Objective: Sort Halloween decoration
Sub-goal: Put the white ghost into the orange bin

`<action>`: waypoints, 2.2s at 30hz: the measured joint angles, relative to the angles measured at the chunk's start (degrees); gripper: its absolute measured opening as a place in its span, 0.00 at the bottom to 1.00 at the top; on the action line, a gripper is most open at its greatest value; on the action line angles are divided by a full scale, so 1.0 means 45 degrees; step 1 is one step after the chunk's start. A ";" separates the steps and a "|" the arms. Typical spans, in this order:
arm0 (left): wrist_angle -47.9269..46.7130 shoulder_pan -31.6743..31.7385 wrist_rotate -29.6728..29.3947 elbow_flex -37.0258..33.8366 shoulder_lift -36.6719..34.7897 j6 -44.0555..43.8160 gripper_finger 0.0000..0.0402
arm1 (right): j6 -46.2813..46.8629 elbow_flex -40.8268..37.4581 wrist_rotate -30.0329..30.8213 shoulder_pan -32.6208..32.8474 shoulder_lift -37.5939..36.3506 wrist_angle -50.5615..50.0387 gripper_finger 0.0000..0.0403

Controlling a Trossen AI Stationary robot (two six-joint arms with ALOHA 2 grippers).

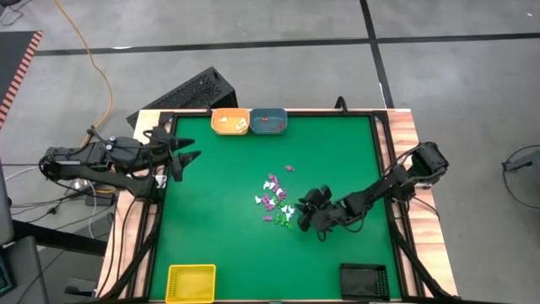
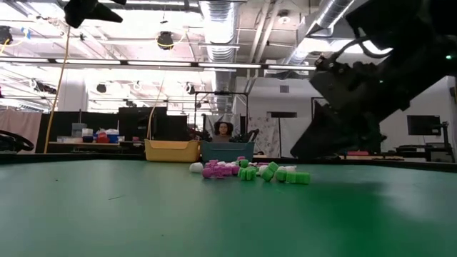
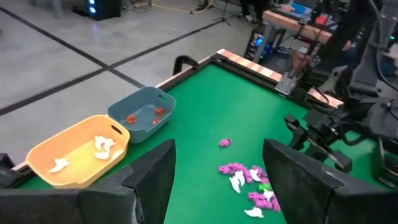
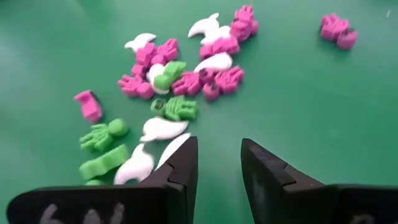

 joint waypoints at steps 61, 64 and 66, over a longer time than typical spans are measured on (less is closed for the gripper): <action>-0.0102 -0.0005 -0.0603 0.0000 0.0496 -0.0888 0.58 | 0.2553 0.2221 0.0901 0.0485 0.2920 0.0126 0.06; -0.0102 -0.0005 -0.0603 0.0000 0.0496 -0.0659 0.58 | 0.2023 0.2166 0.1200 0.0272 0.2073 -0.0862 0.07; -0.0099 -0.0005 -0.0620 0.0000 0.0496 -0.0572 0.58 | 0.1891 0.2210 0.1304 0.0050 0.1500 -0.1429 0.07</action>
